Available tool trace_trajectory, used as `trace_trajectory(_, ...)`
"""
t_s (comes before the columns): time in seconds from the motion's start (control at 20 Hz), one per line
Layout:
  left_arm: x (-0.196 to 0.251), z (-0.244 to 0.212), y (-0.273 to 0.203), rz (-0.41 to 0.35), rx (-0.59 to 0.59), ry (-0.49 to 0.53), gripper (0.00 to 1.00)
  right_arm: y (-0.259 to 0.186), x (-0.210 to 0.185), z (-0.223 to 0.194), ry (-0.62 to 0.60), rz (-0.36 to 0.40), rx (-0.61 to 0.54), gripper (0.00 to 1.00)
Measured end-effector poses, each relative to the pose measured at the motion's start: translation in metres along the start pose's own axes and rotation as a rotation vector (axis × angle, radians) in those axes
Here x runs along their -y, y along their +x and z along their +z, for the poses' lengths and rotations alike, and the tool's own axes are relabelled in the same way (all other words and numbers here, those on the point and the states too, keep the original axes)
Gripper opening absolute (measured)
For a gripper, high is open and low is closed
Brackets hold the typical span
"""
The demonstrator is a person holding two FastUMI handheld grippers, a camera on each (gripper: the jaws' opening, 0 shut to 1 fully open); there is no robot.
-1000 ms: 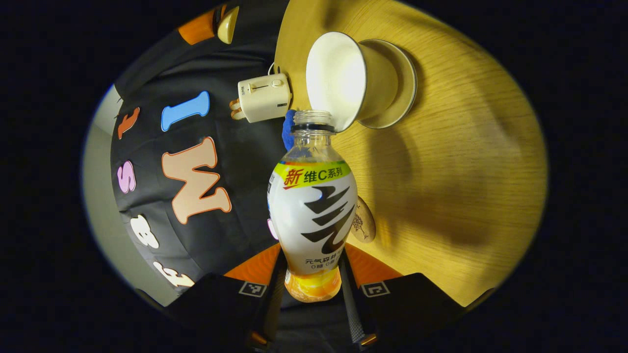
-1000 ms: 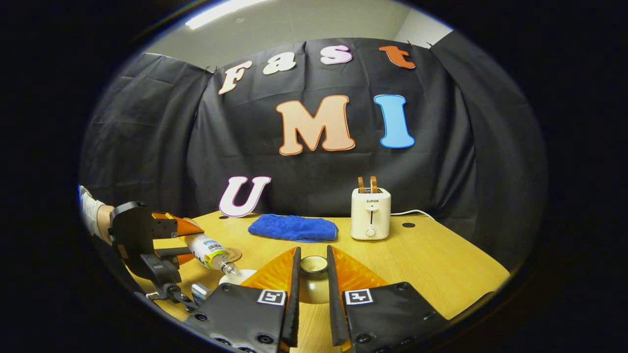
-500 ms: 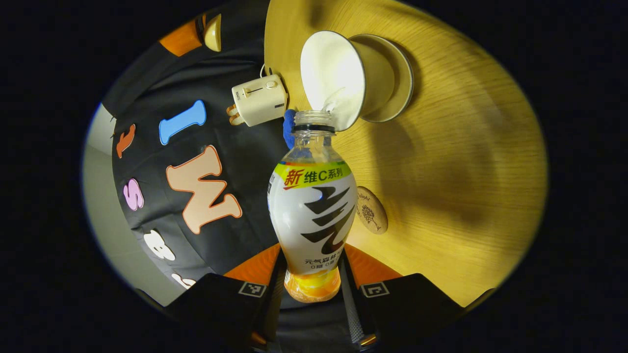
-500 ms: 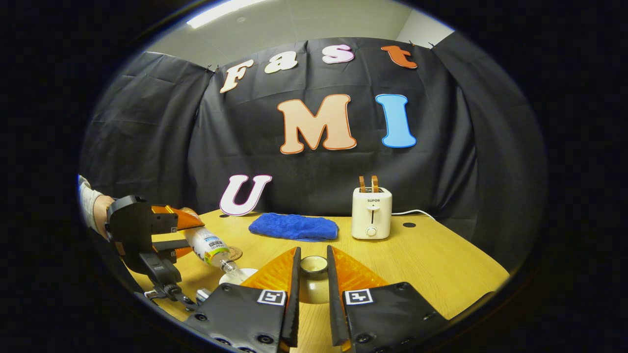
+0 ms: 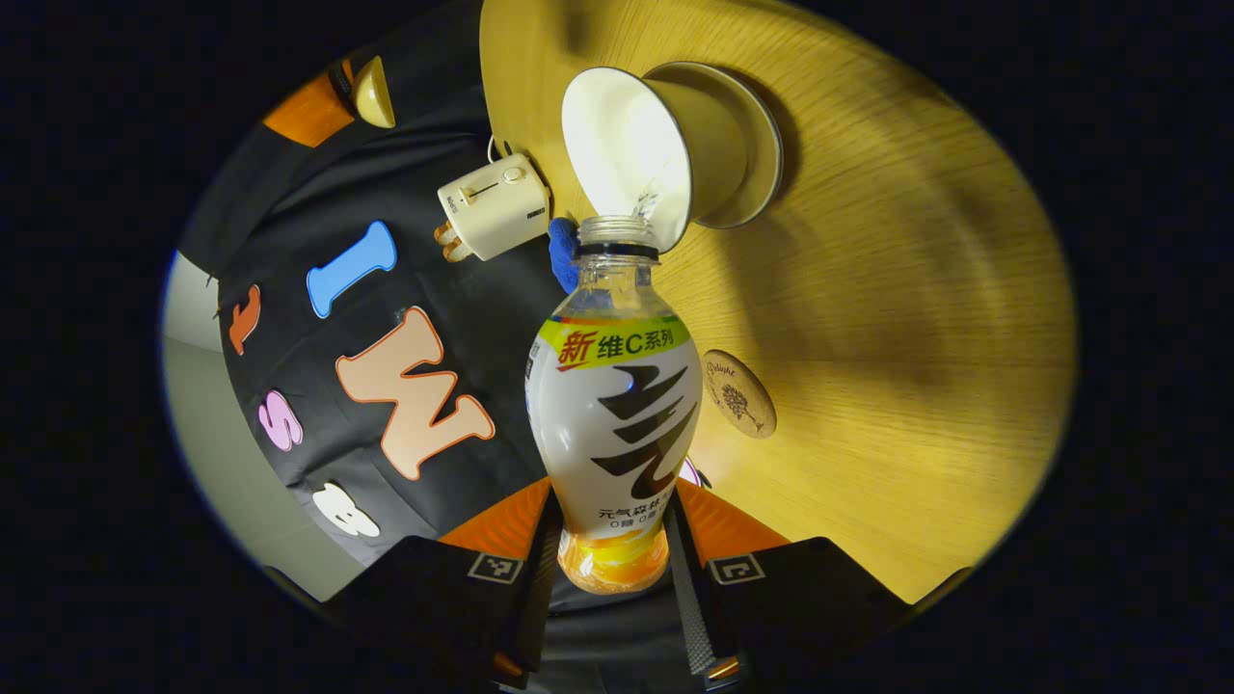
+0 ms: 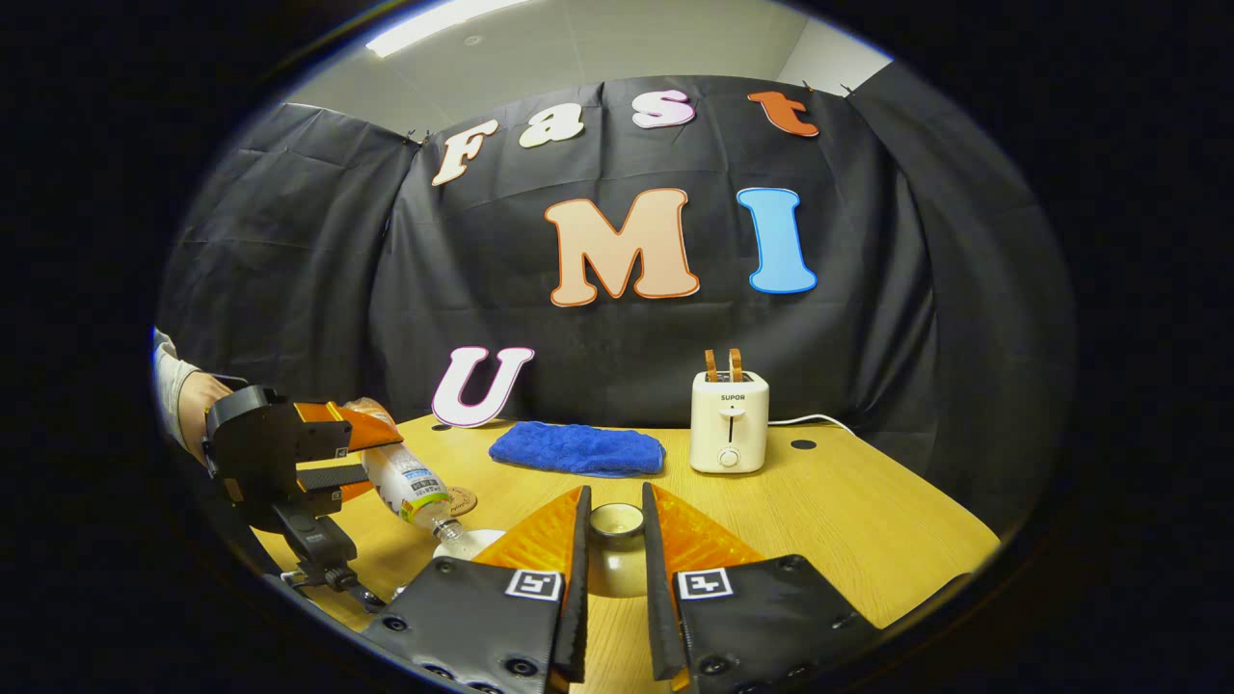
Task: Open the teacup lid with one hand, grasp the water bottle and pour water into the teacup with the other hand; after pouring, place the water bottle on the coaster and then close the teacup lid.
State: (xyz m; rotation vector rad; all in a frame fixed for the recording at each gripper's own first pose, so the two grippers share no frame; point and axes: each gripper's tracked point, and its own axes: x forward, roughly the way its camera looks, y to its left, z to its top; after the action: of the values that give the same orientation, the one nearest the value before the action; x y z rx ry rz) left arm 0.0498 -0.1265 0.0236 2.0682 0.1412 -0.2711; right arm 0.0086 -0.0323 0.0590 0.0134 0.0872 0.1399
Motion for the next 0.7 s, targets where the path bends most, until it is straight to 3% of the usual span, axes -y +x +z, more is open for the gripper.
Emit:
trace_trajectory(0.45, -0.0087, 0.0002, -0.0001, 0.029, -0.012, 0.088, 0.53, 0.0018, 0.0002, -0.0038, -0.008, -0.001, -0.010, 0.29)
trace_trajectory(0.7, -0.0077, -0.0001, 0.0022, 0.028, -0.017, 0.081, 0.55, 0.0029, 0.0047, -0.0062, -0.001, -0.011, -0.016, 0.29)
